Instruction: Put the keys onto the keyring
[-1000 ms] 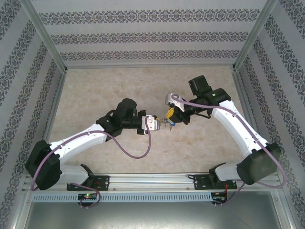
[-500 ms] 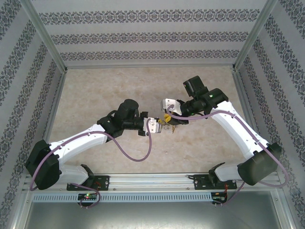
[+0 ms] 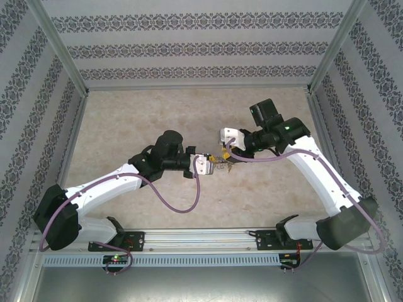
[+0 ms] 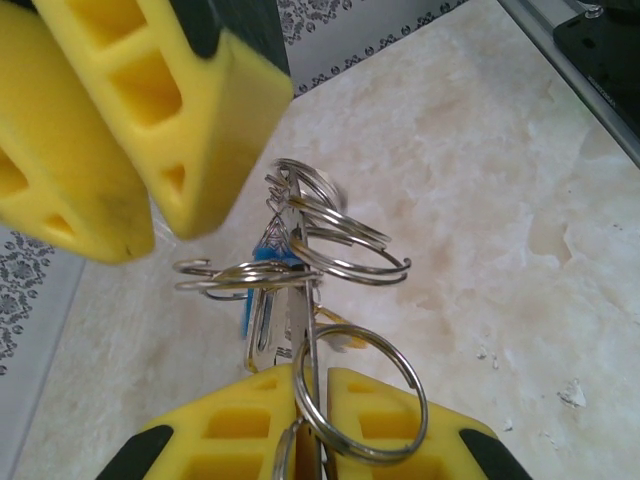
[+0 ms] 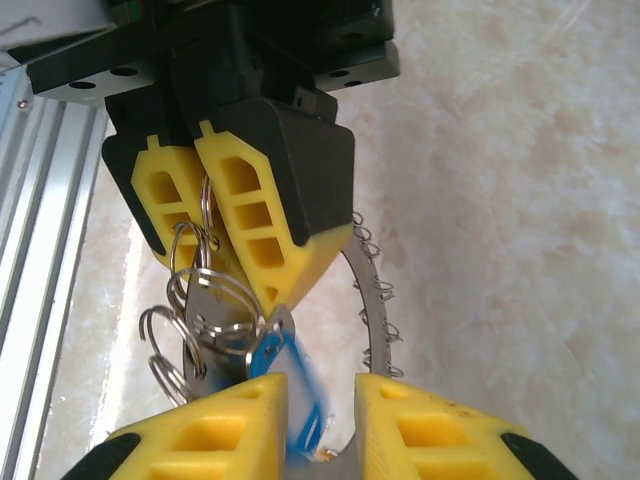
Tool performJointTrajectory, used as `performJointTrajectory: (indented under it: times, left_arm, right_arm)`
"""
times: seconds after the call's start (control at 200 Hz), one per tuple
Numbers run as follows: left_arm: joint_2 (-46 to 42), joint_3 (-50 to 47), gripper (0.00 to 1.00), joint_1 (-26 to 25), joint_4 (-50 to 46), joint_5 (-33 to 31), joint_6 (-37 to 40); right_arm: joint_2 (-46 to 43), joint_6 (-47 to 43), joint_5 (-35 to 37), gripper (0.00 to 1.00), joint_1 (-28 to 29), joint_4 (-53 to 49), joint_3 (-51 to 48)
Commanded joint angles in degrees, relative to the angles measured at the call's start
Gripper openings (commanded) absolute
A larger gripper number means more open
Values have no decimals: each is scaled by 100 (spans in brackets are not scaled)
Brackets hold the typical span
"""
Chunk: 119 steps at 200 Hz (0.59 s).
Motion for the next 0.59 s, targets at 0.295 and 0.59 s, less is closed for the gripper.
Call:
performJointTrajectory:
  times: [0.295, 0.59]
  left_arm:
    - [-76, 29, 0, -66, 475, 69, 70]
    - [-28, 108, 0, -75, 503, -278, -101]
  right_arm:
    - [-1172, 985, -308, 34, -70, 1688, -1071]
    - [-942, 4281, -79, 39, -338, 2453, -921]
